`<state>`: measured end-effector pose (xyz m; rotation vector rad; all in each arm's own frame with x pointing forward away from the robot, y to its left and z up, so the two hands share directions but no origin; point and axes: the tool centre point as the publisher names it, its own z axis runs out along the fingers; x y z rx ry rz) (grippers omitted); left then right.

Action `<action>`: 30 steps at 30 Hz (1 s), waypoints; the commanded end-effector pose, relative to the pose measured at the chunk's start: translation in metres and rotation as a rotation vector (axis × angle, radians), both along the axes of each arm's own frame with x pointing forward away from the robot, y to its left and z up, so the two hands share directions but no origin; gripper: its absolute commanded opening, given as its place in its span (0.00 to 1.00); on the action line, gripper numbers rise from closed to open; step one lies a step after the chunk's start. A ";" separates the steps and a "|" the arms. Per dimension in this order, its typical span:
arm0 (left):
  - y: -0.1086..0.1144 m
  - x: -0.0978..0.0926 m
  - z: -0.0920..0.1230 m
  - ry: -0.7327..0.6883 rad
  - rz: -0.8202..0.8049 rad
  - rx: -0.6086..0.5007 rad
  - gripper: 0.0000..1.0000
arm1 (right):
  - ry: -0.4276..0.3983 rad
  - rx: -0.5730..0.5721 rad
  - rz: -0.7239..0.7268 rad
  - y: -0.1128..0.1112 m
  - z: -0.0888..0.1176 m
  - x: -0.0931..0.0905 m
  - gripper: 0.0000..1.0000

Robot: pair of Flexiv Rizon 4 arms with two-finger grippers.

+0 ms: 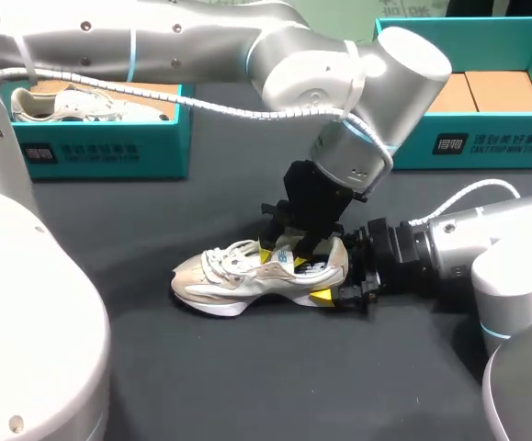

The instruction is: Take the shoe out of the shoebox, open the shoe tongue, remove and reinsert the insole, then place the shoe into the shoebox

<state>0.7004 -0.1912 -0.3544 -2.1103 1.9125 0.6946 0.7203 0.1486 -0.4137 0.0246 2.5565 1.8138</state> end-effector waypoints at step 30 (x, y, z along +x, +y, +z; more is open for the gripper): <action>0.022 -0.008 0.023 -0.007 0.005 0.075 0.08 | 0.000 -0.004 -0.002 0.003 -0.002 -0.001 0.00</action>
